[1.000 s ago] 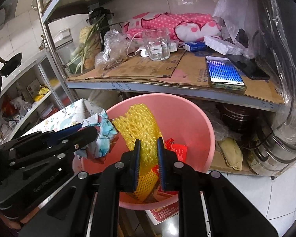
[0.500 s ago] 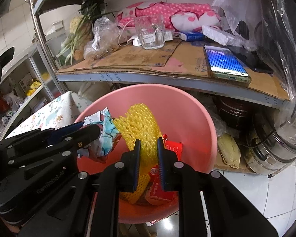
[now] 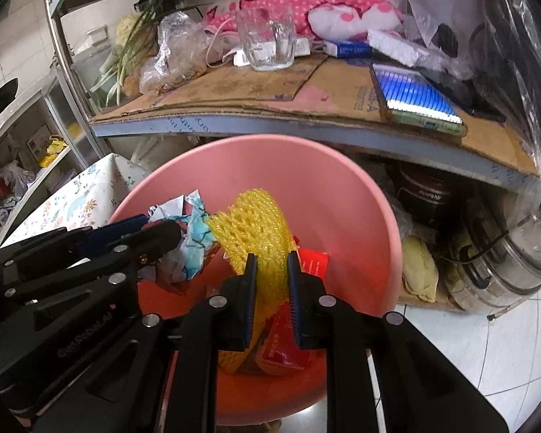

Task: Collect trash
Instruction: 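Lower both items into the bucket and open both grippers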

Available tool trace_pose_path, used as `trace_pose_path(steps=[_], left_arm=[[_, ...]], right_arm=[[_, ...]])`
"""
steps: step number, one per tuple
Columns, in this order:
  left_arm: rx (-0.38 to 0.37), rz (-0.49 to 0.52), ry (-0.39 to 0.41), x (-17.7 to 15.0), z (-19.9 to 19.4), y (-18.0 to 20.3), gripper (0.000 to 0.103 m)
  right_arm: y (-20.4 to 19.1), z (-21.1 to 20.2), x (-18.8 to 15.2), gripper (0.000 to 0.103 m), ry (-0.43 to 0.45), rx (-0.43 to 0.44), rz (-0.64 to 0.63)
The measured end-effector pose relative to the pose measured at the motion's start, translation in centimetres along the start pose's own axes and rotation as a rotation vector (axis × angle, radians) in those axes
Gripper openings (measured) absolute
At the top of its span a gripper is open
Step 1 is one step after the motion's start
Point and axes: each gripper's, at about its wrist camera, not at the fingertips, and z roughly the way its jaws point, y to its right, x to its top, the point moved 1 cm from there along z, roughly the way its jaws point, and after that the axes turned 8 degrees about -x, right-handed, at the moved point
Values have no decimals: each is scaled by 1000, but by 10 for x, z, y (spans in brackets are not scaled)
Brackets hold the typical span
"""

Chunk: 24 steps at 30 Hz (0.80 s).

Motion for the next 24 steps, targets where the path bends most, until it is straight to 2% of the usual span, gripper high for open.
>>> trace_pose_path(steps=[2,6,7,14,16,18,24], left_arm=[[2,-5,-6,0,1,0,31],[-3,-23,-3,0,-1,-2,42],[-4,-25,0,0,-2,-3,43],[-12,-36,14,1,-13,-3,44],[-11,-36,18,0,-17,-3,44],[-12,-35,23,-1,-22,-2,44],[-16,-41,42,-8,-43,2,45]], right_arm=[[0,1,0,18,-5,-3,-1],[0,1,-1,35,-10,12,0],[0,0,-2,36,-6,12,-1],[-2,-9,-2,36,1,20,-9],[-2,-13,-3,45,2,21,-10],[-3,-19,-5,50,5,24,-11],[-6,-42,-12,51,22,38,-14]])
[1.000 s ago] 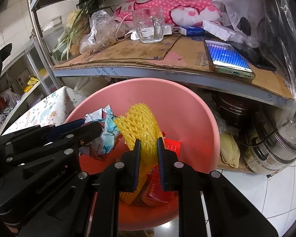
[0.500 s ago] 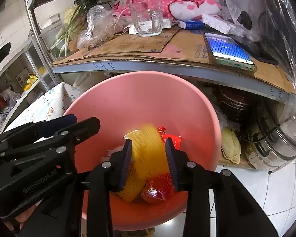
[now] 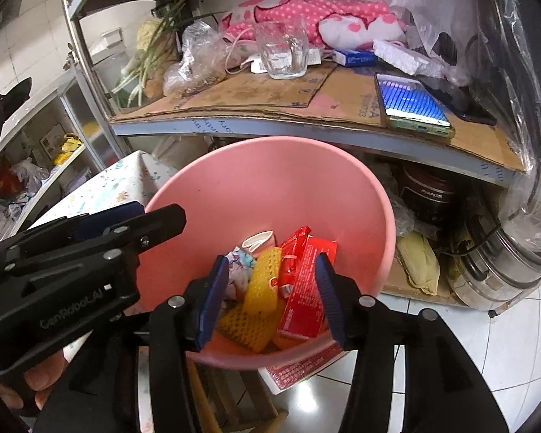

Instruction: Collect trash

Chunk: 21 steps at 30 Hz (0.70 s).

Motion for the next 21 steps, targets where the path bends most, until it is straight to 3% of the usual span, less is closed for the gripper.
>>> trace_pose_path(steps=[21], left_arm=[[-13,-37,72,-28,-81,5,45]], right_arm=[[-29,-67,-28,65,65,-3,-87]])
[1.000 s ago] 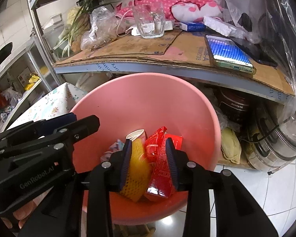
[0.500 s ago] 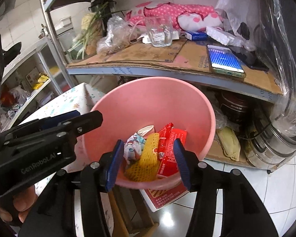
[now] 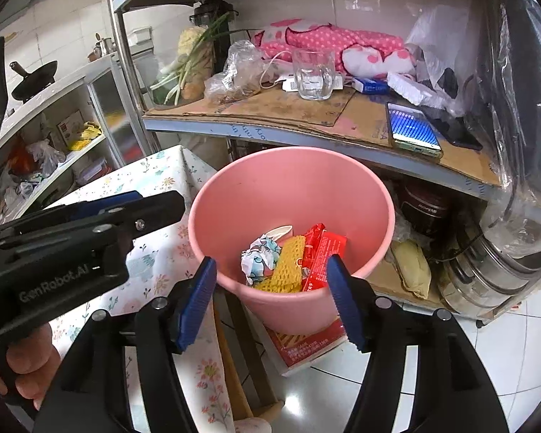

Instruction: Collect trash

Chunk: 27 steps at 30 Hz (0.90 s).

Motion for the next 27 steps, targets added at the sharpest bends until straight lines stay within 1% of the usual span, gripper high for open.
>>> trace_pose_path(steps=[11,16,27], left_arm=[[-2,-1,29,-13,-26,7,45],[2,-2,36,-21,-35,6,45],[-12,12,68,-25,-49,12,45]], right_arm=[[-4,-22,-8,67,26,-10,-14],[-5,-25,-10,67,28,-13,-15],[-10,-36,-17,68,41,-17,-20]])
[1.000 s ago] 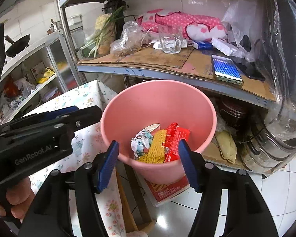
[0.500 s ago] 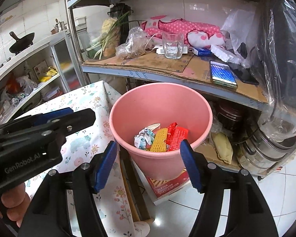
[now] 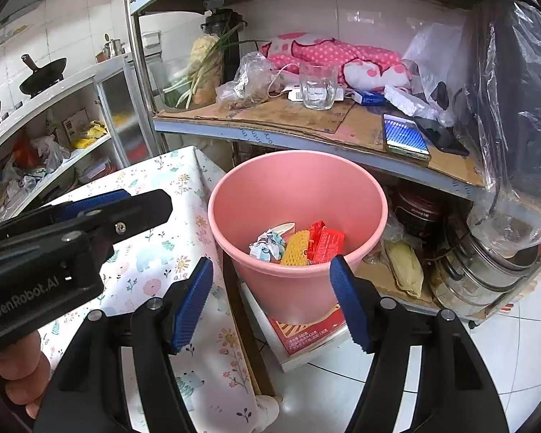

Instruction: Collect trash

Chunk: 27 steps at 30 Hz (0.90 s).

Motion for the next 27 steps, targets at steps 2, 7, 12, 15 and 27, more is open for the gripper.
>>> trace_pose_path(steps=[2,7,12,15,27], left_arm=[[1,3,4,-1,-2,0,45],[5,5,9,-1,-4,2,45],[11,13,12,-1,-5,3,45],[20,25,17,-2,-5,4,45],[40,45,26,-5,-4,6,45]], right_arm=[[0,-1,0,68,4,-1,1],[1,-2,0,68,7,-5,2],[2,-3,-1,68,8,-6,7],[4,-3,-1,68,10,-9,9],[2,1,-4,68,-3,-6,9]])
